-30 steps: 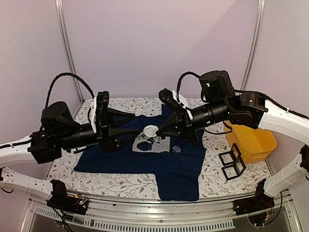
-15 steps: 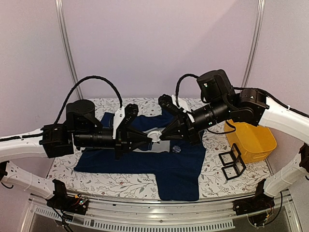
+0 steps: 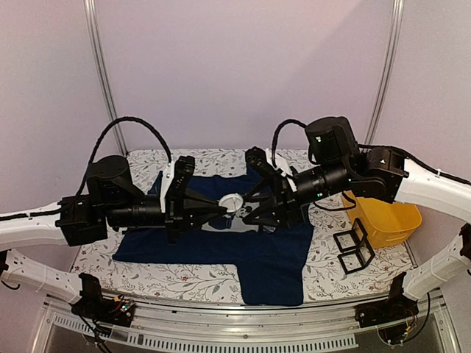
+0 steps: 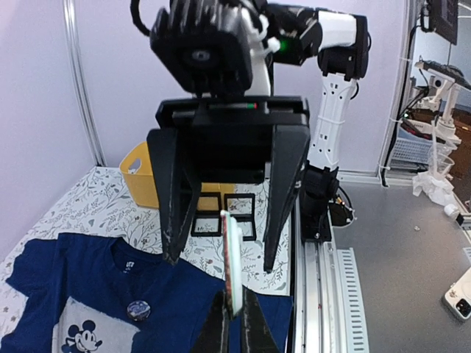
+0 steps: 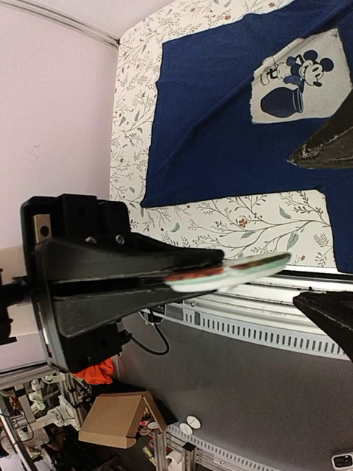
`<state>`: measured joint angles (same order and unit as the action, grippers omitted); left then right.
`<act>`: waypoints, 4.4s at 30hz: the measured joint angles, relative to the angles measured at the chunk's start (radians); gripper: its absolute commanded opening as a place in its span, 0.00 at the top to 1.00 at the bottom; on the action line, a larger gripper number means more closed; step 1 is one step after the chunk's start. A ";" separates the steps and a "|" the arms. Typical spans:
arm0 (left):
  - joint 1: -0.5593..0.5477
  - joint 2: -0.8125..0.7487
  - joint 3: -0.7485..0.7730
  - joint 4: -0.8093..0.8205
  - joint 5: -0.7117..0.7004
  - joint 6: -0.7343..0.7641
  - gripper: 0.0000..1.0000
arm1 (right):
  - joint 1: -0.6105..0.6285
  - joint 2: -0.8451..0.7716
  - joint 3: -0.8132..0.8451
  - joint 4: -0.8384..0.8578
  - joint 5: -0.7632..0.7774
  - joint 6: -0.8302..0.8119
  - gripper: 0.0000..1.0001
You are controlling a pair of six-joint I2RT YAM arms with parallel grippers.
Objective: Pin the brooch onto the clothing
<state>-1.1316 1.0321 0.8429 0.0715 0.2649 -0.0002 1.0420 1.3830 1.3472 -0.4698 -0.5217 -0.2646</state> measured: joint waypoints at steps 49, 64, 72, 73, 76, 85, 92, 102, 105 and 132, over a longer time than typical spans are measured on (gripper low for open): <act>-0.002 -0.022 -0.021 0.092 -0.012 0.015 1.00 | 0.005 -0.051 -0.296 0.717 -0.086 0.433 0.94; -0.018 0.002 0.007 0.058 -0.084 0.068 1.00 | 0.005 -0.048 -0.247 0.599 -0.030 0.426 0.80; -0.047 -0.028 -0.013 0.056 -0.164 0.081 1.00 | 0.017 -0.034 -0.210 0.484 -0.007 0.323 0.53; -0.047 -0.037 -0.016 0.056 -0.174 0.082 1.00 | 0.018 -0.035 -0.209 0.470 -0.007 0.311 0.48; -0.047 -0.060 -0.020 0.056 -0.188 0.083 1.00 | 0.018 -0.045 -0.209 0.423 -0.018 0.260 0.32; -0.047 -0.079 -0.021 0.015 -0.174 0.129 1.00 | 0.018 -0.177 -0.210 0.367 0.028 0.135 0.61; -0.047 -0.076 -0.015 -0.041 -0.142 0.158 1.00 | 0.018 -0.155 -0.178 0.403 0.049 0.161 0.62; -0.047 -0.061 -0.014 -0.041 -0.118 0.158 1.00 | 0.026 -0.085 -0.177 0.427 0.022 0.183 0.72; -0.047 -0.053 -0.013 -0.041 -0.116 0.157 1.00 | 0.027 -0.067 -0.175 0.434 0.006 0.190 0.79; 0.190 0.042 -0.050 -0.023 -0.333 -0.151 0.38 | -0.182 -0.090 -0.399 0.525 0.153 0.304 1.00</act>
<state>-0.9421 1.0740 0.7925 0.0483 -0.0681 -0.1513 0.8604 1.2926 0.9478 0.0547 -0.3687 0.0395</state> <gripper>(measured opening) 0.664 0.013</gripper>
